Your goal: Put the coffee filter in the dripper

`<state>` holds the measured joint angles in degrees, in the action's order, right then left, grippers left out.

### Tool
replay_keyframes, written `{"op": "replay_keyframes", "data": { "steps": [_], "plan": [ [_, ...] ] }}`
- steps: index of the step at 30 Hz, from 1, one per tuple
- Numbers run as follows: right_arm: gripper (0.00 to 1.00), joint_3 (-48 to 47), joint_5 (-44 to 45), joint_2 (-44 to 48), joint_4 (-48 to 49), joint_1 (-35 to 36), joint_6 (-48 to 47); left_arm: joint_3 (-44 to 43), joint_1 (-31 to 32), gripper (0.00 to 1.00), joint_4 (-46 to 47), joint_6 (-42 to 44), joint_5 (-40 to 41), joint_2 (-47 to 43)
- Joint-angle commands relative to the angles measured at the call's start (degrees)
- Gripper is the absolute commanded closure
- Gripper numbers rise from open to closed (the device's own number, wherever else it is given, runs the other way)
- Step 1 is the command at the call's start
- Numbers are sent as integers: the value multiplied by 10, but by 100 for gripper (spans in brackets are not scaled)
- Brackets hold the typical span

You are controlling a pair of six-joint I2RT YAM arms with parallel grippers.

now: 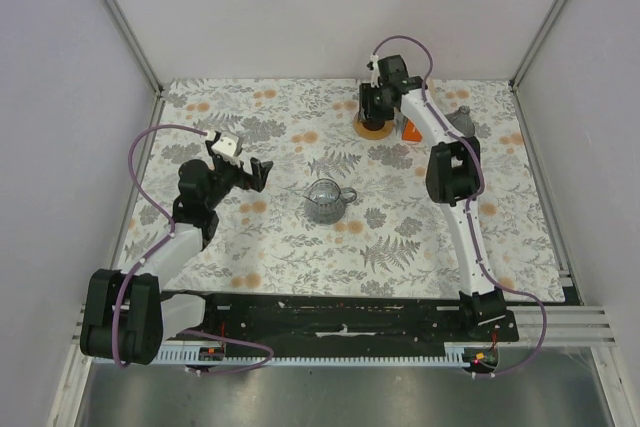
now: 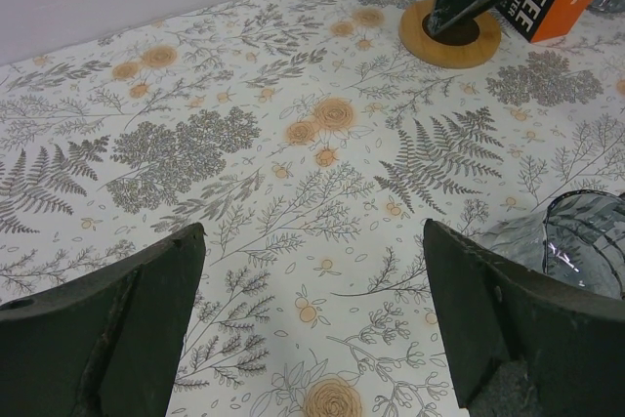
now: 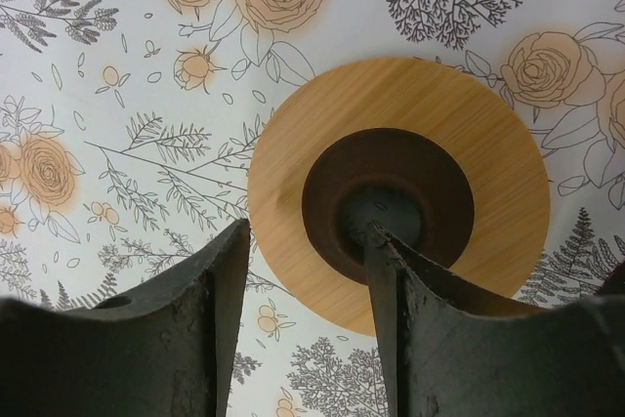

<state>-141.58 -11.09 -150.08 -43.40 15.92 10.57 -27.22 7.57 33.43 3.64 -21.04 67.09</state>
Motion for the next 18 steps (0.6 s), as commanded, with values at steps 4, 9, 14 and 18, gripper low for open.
{"op": "replay_keyframes", "data": {
  "steps": [4, 9, 14, 18],
  "plan": [
    [46, 81, 20, 42, -66, 48, -74, 3, -1, 3, 27, 2, 13, -19],
    [62, 213, 63, 123, -67, 59, -88, 3, -1, 3, 26, 7, 14, -15],
    [67, 299, 98, 175, -47, 75, -118, 2, -1, 3, 32, 5, 11, -10],
    [76, 334, 107, 171, -39, 87, -130, 2, -1, 3, 35, 6, 11, -10]
  ]
}}
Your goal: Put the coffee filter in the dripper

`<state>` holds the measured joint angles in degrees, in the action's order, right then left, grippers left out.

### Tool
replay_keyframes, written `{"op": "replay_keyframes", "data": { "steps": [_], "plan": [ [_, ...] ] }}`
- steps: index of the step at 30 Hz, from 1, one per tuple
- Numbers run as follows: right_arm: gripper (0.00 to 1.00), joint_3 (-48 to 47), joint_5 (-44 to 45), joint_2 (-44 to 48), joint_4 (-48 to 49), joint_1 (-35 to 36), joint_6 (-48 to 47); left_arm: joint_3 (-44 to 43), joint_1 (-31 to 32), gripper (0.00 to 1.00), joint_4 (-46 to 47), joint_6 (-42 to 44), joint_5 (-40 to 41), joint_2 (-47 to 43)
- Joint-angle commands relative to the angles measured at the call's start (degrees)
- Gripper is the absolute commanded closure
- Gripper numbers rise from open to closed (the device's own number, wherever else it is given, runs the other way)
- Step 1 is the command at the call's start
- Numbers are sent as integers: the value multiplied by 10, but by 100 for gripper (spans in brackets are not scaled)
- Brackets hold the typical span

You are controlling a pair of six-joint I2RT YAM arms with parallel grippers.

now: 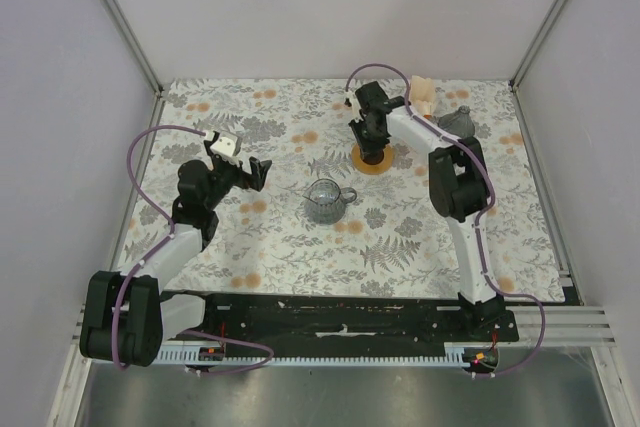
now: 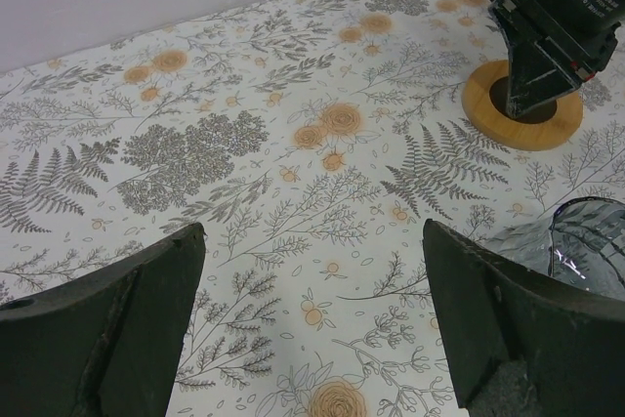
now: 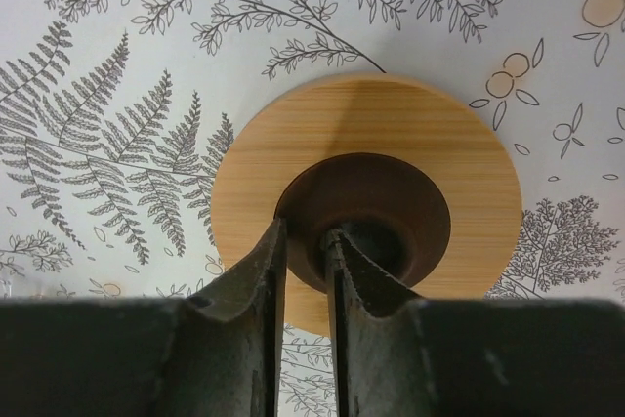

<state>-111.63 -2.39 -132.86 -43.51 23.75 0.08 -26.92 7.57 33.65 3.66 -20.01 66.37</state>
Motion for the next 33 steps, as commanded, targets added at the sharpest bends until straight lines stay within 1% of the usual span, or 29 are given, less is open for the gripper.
{"op": "replay_keyframes", "data": {
  "steps": [1, 2, 3, 6, 10, 12, 14, 15, 16, 19, 23, 26, 27, 30, 33],
  "plan": [
    [83, 35, 15, -3, -40, 9, -25, -2, -1, 3, 33, 4, 0, -4],
    [93, 35, 9, -3, -41, 9, -25, -3, -2, 2, 29, 6, -6, -4],
    [100, 39, 6, 1, -41, 8, -26, -9, -2, 2, 19, 7, -16, -4],
    [100, 42, -17, 32, -39, 9, -38, -24, -3, 0, -13, 9, -68, -5],
    [100, 48, -80, 110, -14, 9, -47, -31, -3, 0, -16, 11, -131, -9],
    [100, 40, -95, 143, -11, 8, -48, -42, -2, 0, -31, 33, -160, -12],
    [100, 23, -108, 168, -21, 9, -52, -57, -4, 0, -56, 97, -199, -18],
    [100, 7, -128, 197, -38, 9, -56, -81, -4, 0, -90, 183, -257, -25],
    [100, 4, -142, 210, -40, 9, -57, -92, -4, 0, -111, 233, -282, -23],
    [100, 5, -184, 247, -41, 9, -51, -123, -4, 1, -152, 347, -341, -17],
    [100, 5, -245, 286, -40, 19, -32, -151, 0, 5, -155, 475, -369, -7],
    [100, -2, -274, 298, -40, 40, -19, -164, 6, 8, -148, 528, -376, -9],
    [100, -6, -287, 297, -40, 46, -15, -164, 8, 9, -148, 558, -383, -12],
    [100, -26, -325, 289, -40, 65, -2, -153, 17, 7, -146, 667, -391, -24],
    [100, -46, -341, 279, -38, 82, 20, -138, 19, 5, -146, 766, -401, -31]
  ]
}}
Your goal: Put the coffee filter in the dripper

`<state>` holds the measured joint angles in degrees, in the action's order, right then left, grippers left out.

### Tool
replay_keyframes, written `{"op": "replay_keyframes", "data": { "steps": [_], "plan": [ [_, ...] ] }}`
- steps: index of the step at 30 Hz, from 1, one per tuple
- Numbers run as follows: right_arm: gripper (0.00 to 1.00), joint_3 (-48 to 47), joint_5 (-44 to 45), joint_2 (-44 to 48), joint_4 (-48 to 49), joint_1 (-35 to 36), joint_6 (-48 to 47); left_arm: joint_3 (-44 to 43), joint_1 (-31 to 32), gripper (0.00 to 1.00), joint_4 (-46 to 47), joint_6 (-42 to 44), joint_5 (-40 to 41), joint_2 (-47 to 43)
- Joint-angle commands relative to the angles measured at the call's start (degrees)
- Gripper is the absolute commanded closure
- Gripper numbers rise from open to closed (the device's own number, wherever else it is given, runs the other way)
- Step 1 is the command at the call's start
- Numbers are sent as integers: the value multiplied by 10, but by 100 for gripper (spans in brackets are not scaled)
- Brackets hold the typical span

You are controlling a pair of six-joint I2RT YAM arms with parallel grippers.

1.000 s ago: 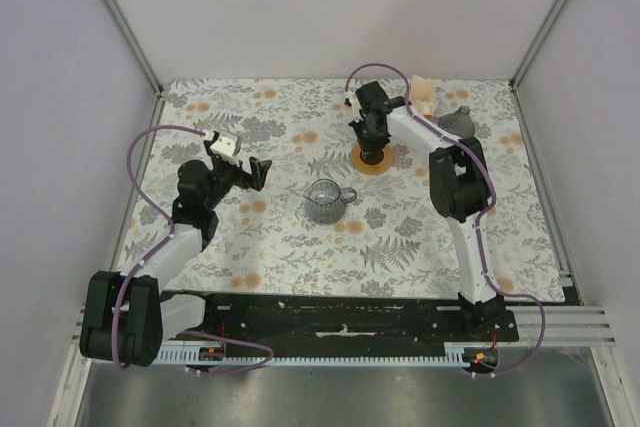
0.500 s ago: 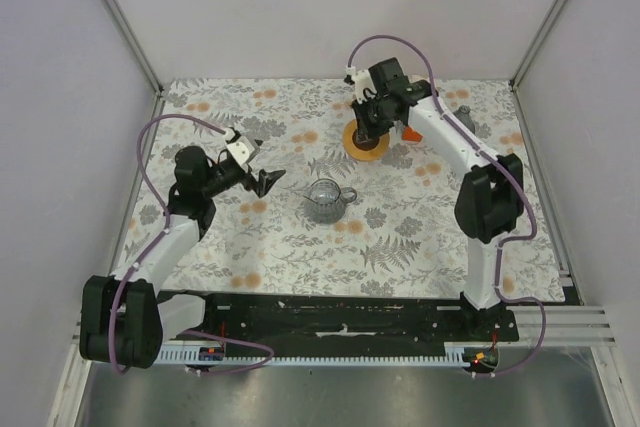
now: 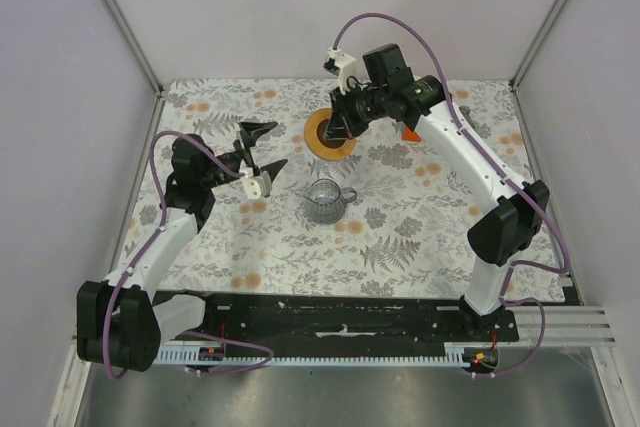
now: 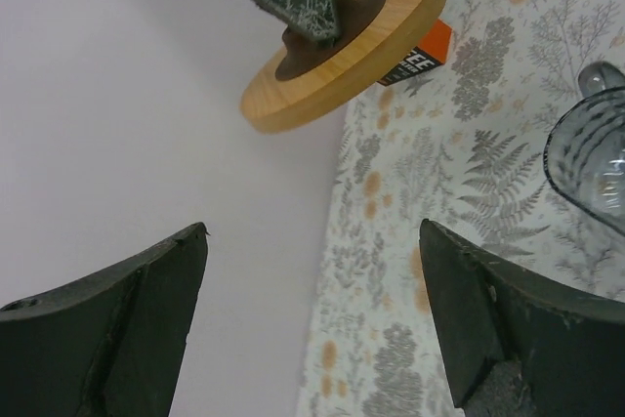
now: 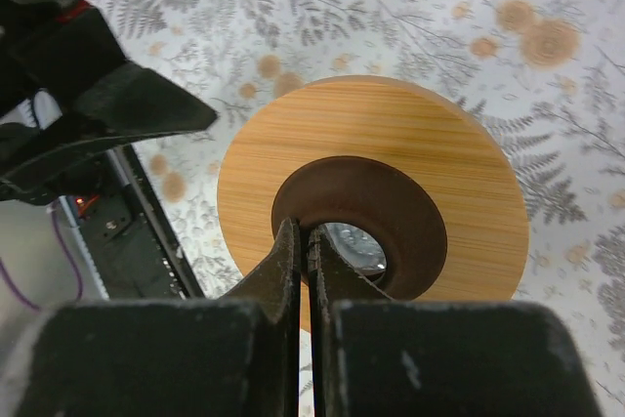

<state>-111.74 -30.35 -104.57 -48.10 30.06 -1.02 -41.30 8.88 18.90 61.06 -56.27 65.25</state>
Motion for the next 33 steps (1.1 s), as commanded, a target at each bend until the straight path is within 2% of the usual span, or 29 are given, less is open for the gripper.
{"op": "replay_keyframes", "data": {
  "steps": [1, 4, 9, 17, 19, 22, 27, 28, 31, 33],
  "plan": [
    [100, -50, -66, -6, 7, 23, 33, 7, 7, 4, 2, 212, -40, -22],
    [100, -57, -71, -11, 6, 32, 37, 5, 9, 3, 1, 248, -44, -26],
    [100, -82, -73, -28, 5, 52, 41, 15, 14, 3, -7, 361, -64, -25],
    [100, -114, -85, -59, 5, 67, 47, 19, 29, 12, -38, 474, -64, -19],
    [100, -125, -91, -68, 5, 70, 47, 14, 32, 23, -46, 475, -51, -15],
    [100, -129, -96, -71, 5, 76, 44, 10, 32, 52, -62, 486, -36, -14],
    [100, -122, -96, -72, 3, 76, 37, 10, 32, 93, -75, 485, -25, -14],
    [100, -120, -95, -71, 3, 76, 36, 10, 32, 98, -79, 479, -24, -15],
    [100, -121, -63, -62, 3, 74, 24, 3, 32, 98, -89, 422, -12, -19],
    [84, -120, -36, -47, 3, 72, 15, -11, 32, 98, -90, 325, -3, -17]
  ]
}}
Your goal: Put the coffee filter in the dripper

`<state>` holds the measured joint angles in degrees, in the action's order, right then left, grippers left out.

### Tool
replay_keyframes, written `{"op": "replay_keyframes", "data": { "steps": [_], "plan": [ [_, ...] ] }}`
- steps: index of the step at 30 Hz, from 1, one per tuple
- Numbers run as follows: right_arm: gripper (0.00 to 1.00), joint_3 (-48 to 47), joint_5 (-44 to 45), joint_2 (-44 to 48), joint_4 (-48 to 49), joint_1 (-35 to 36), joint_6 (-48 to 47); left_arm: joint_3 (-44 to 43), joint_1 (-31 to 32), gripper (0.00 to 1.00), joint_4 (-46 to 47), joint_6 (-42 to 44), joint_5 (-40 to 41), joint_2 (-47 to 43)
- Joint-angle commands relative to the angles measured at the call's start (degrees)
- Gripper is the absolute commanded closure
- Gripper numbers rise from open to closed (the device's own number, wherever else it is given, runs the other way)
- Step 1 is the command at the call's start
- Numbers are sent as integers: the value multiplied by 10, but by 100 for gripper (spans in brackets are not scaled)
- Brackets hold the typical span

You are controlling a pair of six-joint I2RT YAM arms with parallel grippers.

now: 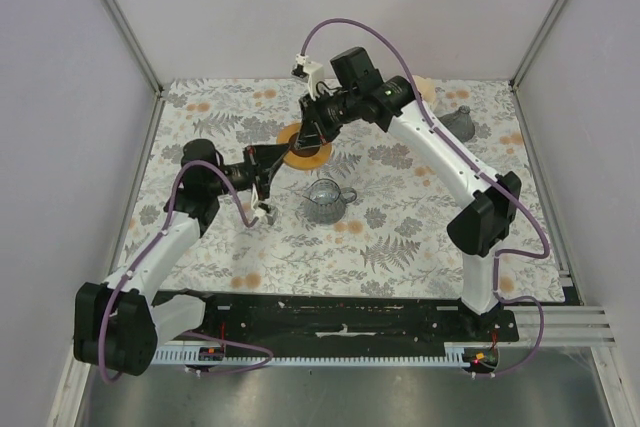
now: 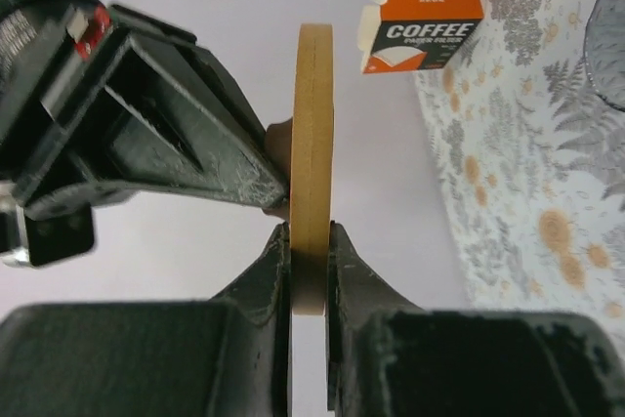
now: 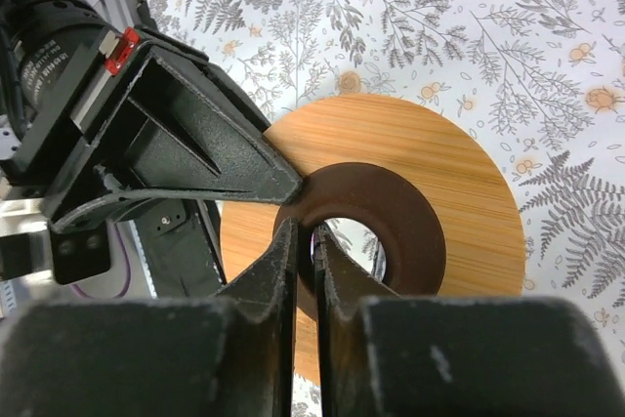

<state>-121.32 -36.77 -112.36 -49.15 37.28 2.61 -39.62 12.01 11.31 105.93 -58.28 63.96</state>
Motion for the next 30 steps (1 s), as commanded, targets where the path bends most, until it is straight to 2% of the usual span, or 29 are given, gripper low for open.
{"op": "replay_keyframes", "data": {
  "steps": [1, 5, 8, 9, 12, 15, 18, 23, 27, 30],
  "plan": [
    [79, -23, 42, 43, 14, -1, -43, -42, 0, 98, -14, -204, 24, 0],
    [58, 18, 85, 101, 57, -1, -81, -73, -1, 98, 22, -472, 51, 23],
    [48, 91, 108, 158, 130, -3, -101, -77, -3, 98, 57, -646, 52, 27],
    [45, 118, 115, 173, 148, -2, -104, -78, -3, 98, 74, -727, 55, 29],
    [34, 148, 137, 195, 171, -2, -117, -91, -12, 98, 106, -929, 80, 48],
    [22, 162, 158, 202, 172, -1, -127, -96, -23, 98, 126, -1090, 105, 68],
    [15, 183, 201, 198, 185, -2, -121, -96, -37, 98, 155, -1224, 118, 83],
    [14, 237, 273, 201, 266, 6, -95, -95, -52, 98, 201, -1322, 146, 99],
    [13, 271, 298, 196, 361, 22, -88, -97, -52, 98, 239, -1344, 114, 109],
    [14, 268, 293, 174, 384, 28, -81, -98, -53, 98, 236, -1345, 117, 111]
  ]
}}
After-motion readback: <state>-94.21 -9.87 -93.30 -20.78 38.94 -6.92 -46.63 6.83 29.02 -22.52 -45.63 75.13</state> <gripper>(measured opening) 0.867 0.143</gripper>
